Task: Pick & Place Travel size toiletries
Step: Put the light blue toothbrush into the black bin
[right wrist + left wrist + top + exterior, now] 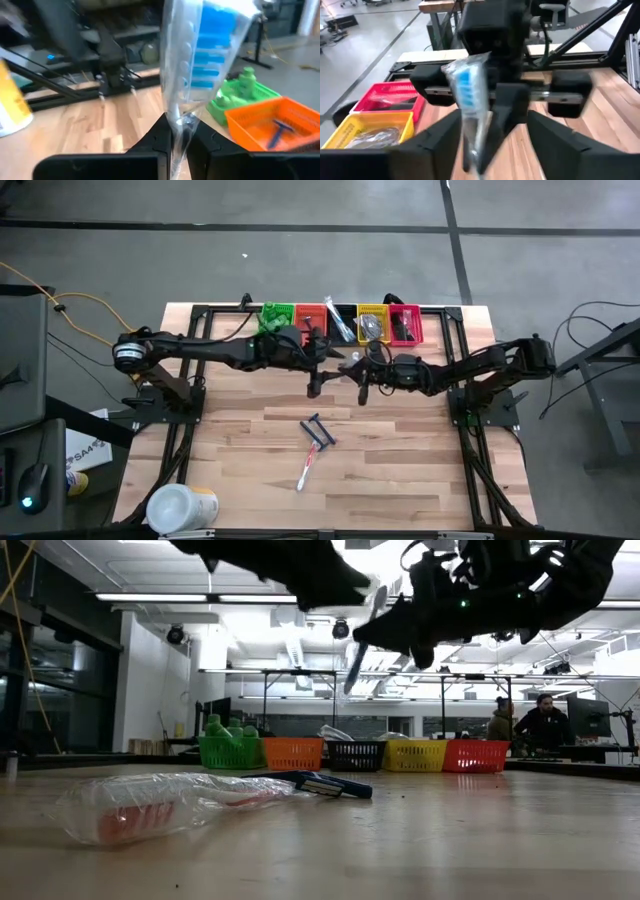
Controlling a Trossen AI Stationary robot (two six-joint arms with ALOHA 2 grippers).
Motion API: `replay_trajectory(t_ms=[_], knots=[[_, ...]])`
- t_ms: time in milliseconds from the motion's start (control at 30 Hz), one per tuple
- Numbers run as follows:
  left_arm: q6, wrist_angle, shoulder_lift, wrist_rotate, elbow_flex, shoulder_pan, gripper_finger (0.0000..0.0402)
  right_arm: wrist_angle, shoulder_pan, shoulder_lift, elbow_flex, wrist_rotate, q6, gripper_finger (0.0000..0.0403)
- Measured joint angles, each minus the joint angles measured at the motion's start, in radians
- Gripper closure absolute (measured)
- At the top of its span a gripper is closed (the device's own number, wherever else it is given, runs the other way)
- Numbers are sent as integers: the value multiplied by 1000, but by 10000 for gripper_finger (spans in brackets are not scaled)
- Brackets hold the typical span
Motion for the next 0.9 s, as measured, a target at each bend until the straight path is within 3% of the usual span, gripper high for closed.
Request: replay_trajectory(t_ms=[200, 367, 500, 667, 900], knots=[[1, -162, -99, -122, 1, -1, 121, -163, -23, -46, 0, 63, 83, 380], [-13, -326, -202, -232, 4, -1, 117, -239, -57, -122, 0, 82, 92, 380], [-32, -476, -278, -254, 2, -1, 117, -390, -108, -188, 30, 82, 131, 380], [-75, -625, -359, -294, 1, -1, 117, -624, -200, -187, 124, 68, 136, 380], [-109, -727, -437, -331, -1, -1, 117, -785, -305, -170, 241, -2, 105, 380]])
